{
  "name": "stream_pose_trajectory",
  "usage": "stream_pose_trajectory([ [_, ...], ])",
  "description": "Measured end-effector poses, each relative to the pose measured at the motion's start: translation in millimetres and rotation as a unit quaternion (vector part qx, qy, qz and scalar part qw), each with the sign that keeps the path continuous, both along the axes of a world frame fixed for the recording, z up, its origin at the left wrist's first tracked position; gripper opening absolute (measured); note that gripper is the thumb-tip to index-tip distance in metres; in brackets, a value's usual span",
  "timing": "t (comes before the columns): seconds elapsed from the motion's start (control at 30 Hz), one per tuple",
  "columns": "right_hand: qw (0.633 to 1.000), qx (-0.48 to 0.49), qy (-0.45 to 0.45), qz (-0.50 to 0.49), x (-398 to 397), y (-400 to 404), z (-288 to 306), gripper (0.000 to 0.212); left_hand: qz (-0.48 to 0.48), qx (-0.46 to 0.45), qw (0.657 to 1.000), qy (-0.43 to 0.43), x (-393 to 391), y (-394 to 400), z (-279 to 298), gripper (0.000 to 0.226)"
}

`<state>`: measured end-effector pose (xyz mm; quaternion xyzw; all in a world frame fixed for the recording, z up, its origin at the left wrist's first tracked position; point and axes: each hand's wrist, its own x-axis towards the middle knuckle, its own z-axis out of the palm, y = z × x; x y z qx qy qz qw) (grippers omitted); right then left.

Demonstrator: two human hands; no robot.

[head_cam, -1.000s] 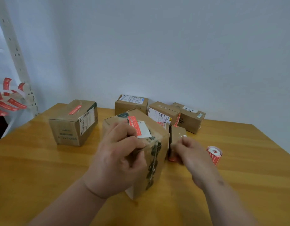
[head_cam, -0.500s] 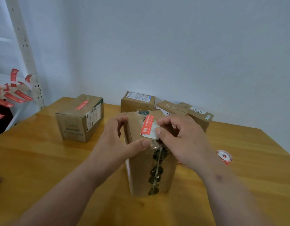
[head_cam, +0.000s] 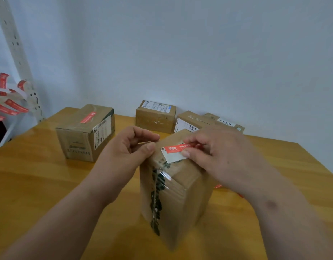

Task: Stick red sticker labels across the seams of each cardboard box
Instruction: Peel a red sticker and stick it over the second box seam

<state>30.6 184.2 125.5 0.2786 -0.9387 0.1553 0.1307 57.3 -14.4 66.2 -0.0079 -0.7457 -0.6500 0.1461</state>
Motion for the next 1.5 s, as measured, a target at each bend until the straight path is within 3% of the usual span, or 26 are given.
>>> stream_pose_trajectory([
  [0.2, 0.997, 0.052, 0.027, 0.045, 6.2, -18.2, 7.7, 0.020, 0.033, -0.043, 0.998, 0.037, -1.6, 12.7, 1.5, 0.014],
  [0.53, 0.972, 0.225, 0.035, 0.056, 9.3, -41.0, 29.8, 0.018, 0.040, -0.077, 0.996, 0.030, -0.8, 17.4, 5.1, 0.016],
  [0.8, 0.964, 0.251, 0.056, 0.072, 9.1, -47.7, 30.2, 0.019, 0.053, -0.107, 0.993, 0.024, 1.2, 16.8, 7.4, 0.016],
  [1.13, 0.970, 0.227, 0.064, 0.058, 10.3, -45.0, 26.9, 0.034, 0.052, -0.123, 0.991, 0.026, 3.4, 21.1, 10.6, 0.017],
  [1.27, 0.983, 0.177, 0.041, 0.037, 7.2, -40.7, 27.5, 0.026, 0.052, -0.125, 0.990, 0.030, 2.3, 20.7, 9.2, 0.016],
  [1.37, 0.994, 0.110, 0.006, 0.010, 3.7, -32.8, 28.0, 0.016, 0.055, -0.130, 0.990, 0.031, 1.6, 19.0, 8.2, 0.016],
  [1.5, 0.997, -0.034, -0.075, -0.013, -4.3, -16.6, 25.1, 0.019, 0.057, -0.140, 0.988, 0.032, 1.7, 17.5, 7.8, 0.016],
])
